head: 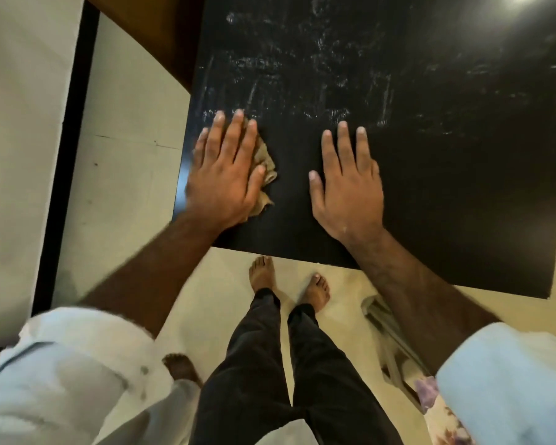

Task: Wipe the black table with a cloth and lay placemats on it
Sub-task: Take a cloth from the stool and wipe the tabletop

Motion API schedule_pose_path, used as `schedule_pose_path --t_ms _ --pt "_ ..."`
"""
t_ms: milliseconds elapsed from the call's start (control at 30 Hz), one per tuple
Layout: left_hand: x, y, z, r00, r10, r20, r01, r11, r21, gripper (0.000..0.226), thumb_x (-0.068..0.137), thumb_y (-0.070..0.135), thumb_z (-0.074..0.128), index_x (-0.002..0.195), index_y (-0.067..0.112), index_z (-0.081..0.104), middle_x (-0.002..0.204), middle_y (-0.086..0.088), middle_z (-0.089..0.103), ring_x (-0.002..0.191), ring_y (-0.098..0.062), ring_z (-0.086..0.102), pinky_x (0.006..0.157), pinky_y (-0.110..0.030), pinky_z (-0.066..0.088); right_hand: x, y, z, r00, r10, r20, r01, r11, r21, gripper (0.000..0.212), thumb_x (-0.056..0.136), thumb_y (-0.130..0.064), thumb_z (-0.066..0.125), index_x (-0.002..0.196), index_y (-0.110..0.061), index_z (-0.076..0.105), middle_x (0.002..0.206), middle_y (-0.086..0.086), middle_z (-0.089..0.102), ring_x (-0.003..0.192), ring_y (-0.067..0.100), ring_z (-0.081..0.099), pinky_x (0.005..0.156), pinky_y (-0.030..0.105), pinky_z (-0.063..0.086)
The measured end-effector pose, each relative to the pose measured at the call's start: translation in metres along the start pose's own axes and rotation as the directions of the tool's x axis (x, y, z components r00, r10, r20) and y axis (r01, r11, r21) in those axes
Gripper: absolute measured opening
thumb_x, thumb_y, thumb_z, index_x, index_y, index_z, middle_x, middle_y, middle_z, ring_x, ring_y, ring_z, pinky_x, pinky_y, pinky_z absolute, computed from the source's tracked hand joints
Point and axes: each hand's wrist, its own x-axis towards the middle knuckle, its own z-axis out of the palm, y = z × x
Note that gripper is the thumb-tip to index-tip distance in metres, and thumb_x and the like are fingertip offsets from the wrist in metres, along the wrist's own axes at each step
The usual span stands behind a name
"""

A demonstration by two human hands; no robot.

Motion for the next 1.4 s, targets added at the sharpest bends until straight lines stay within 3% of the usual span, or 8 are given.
schedule_pose_path --t_ms 100,267,433,633,900,1067,1267,1400 --pt "0.023 0.018 -0.004 1.000 0.010 0.004 -0.010 1.000 -0.029 0.080 0.115 0.057 0.021 0.178 0.010 0.005 0.187 -0.015 0.001 0.174 -0.034 0.002 0.139 -0.056 0.009 0.004 -0.007 0.005 0.997 0.063 -0.034 -0.063 0.998 -0.012 0.073 0.115 -0.052 0.033 0.177 -0.015 0.024 0.187 0.008 0.013 0.173 0.034 0.011 0.128 0.055 0.036" --pt "-0.059 -0.002 0.001 0.966 0.232 0.115 -0.232 0.973 -0.017 0.078 0.116 0.058 0.016 0.179 0.014 0.009 0.187 -0.015 -0.001 0.173 -0.038 0.002 0.138 -0.061 0.012 0.004 -0.008 0.008 0.997 0.058 -0.043 -0.059 0.998 -0.017 0.073 0.115 -0.053 0.034 0.177 -0.016 0.024 0.187 0.007 0.013 0.173 0.034 0.011 0.129 0.057 0.035" --pt "-0.099 -0.065 0.002 0.990 0.048 0.133 -0.050 0.999 0.008 0.076 0.114 0.058 0.014 0.179 0.017 0.014 0.188 -0.010 0.001 0.174 -0.035 0.001 0.138 -0.059 0.013 0.004 -0.012 0.007 0.996 0.080 -0.043 -0.082 0.996 -0.041 0.072 0.115 -0.052 0.031 0.177 -0.015 0.024 0.187 0.007 0.014 0.173 0.034 0.011 0.129 0.058 0.038" --pt "0.032 -0.056 -0.013 0.995 -0.101 0.001 0.101 0.994 -0.044 0.079 0.113 0.060 0.020 0.179 0.016 0.011 0.187 -0.013 0.004 0.173 -0.036 0.005 0.139 -0.060 0.011 0.005 -0.012 0.008 0.995 0.095 -0.016 -0.095 0.994 -0.050 0.072 0.114 -0.052 0.032 0.177 -0.017 0.023 0.187 0.005 0.012 0.174 0.032 0.008 0.128 0.060 0.038" --pt "-0.016 -0.012 0.008 0.929 0.364 0.065 -0.365 0.931 -0.001 0.081 0.113 0.061 0.026 0.178 0.014 0.014 0.187 -0.016 0.003 0.173 -0.040 0.004 0.136 -0.063 0.012 0.006 -0.010 0.008 0.995 0.094 -0.019 -0.094 0.995 -0.031 0.072 0.114 -0.051 0.033 0.178 -0.020 0.021 0.188 0.002 0.009 0.174 0.029 0.006 0.129 0.059 0.035" --pt "-0.032 -0.069 0.003 0.972 0.214 0.099 -0.216 0.976 0.016 0.079 0.114 0.061 0.021 0.179 0.018 0.008 0.188 -0.012 -0.001 0.173 -0.037 0.001 0.138 -0.061 0.011 0.006 -0.009 0.011 0.994 0.106 -0.011 -0.107 0.994 -0.038 0.072 0.115 -0.052 0.032 0.178 -0.020 0.021 0.188 0.002 0.009 0.174 0.029 0.005 0.129 0.059 0.036" --pt "0.101 -0.052 -0.019 1.000 -0.008 -0.011 0.008 1.000 -0.011 0.079 0.113 0.059 0.024 0.178 0.016 0.014 0.186 -0.015 0.010 0.172 -0.037 0.011 0.138 -0.059 0.013 0.006 -0.004 0.018 0.995 0.093 -0.035 -0.094 0.995 -0.021 0.075 0.114 -0.052 0.034 0.178 -0.016 0.019 0.188 0.005 0.008 0.174 0.029 0.005 0.129 0.056 0.037" --pt "0.149 0.010 -0.021 0.993 0.085 -0.078 -0.084 0.996 0.027 0.077 0.112 0.057 0.027 0.176 0.013 0.025 0.183 -0.018 0.021 0.170 -0.040 0.021 0.135 -0.063 0.020 0.004 -0.001 0.021 0.970 0.204 -0.135 -0.196 0.978 0.075 0.084 0.115 -0.055 0.037 0.177 -0.002 0.014 0.186 0.017 0.008 0.173 0.031 0.012 0.137 0.048 0.028"
